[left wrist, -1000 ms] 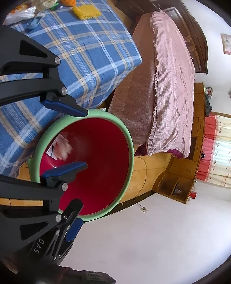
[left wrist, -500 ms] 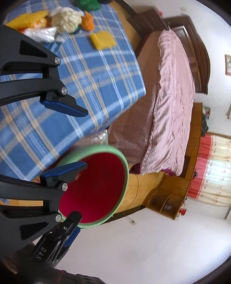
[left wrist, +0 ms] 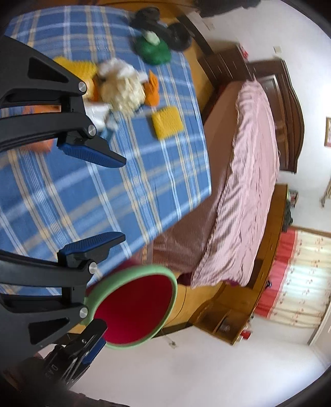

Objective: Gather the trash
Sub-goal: 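Move both tools back over the table toward the remaining trash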

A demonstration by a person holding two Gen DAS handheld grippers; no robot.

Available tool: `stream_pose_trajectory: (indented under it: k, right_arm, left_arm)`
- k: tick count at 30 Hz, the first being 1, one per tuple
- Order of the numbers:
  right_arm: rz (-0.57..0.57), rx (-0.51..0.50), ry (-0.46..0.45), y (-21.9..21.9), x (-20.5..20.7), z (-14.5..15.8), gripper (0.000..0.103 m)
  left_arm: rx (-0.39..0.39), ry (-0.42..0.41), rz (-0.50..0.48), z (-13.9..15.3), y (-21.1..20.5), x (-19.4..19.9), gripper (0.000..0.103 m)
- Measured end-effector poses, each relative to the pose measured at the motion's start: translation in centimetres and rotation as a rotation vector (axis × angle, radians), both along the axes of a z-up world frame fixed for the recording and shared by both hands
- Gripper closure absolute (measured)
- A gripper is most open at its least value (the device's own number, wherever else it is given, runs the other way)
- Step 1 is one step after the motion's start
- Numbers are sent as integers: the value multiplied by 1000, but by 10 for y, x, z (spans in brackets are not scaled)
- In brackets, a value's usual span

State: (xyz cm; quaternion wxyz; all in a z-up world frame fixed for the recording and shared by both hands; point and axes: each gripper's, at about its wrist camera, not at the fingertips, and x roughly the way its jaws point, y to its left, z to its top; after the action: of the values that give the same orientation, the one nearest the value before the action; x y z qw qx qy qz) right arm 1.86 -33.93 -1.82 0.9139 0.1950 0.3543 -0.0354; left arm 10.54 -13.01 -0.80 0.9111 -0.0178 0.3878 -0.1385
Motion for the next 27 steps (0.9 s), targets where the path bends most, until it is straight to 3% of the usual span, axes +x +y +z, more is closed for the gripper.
stream_pose_trajectory:
  k: [15,27]
  right_arm:
    - [125,-9,0,62,-9,4,14]
    - [160,-21,32,84,-6,-3,14]
  left_arm:
    - [58,51,198,-19,101,-26,50]
    - [71,159,235,-64,123,-23,50]
